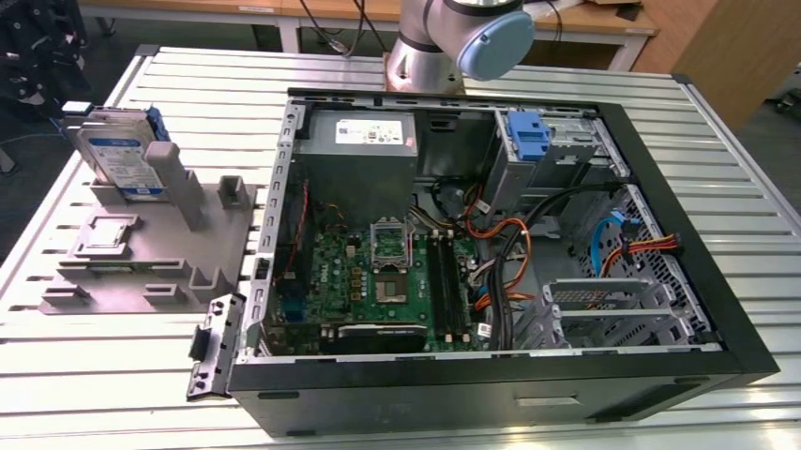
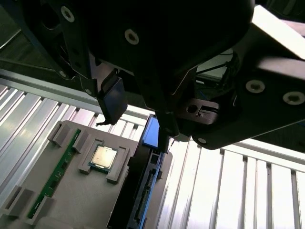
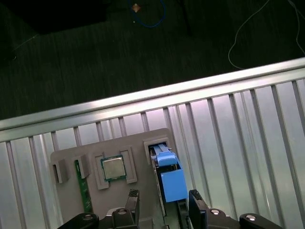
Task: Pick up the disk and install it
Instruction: 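Pick up the disk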
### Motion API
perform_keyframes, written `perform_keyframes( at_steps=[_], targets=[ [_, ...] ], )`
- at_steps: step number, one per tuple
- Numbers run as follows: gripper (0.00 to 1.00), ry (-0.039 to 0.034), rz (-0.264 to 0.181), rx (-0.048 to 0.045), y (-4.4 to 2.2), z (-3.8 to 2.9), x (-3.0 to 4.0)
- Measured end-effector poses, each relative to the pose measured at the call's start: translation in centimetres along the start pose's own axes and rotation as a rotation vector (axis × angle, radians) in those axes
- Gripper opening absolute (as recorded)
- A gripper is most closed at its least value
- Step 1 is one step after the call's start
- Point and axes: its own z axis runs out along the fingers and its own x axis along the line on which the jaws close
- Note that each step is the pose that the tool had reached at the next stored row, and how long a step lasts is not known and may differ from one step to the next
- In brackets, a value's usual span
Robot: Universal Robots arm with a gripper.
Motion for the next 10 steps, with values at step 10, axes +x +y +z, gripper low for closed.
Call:
perform_keyframes(
  at_steps=[10],
  targets=[
    [0.53,-0.0010,-0.073,-0.0025,0.04,0.46,-0.15]
  ],
)
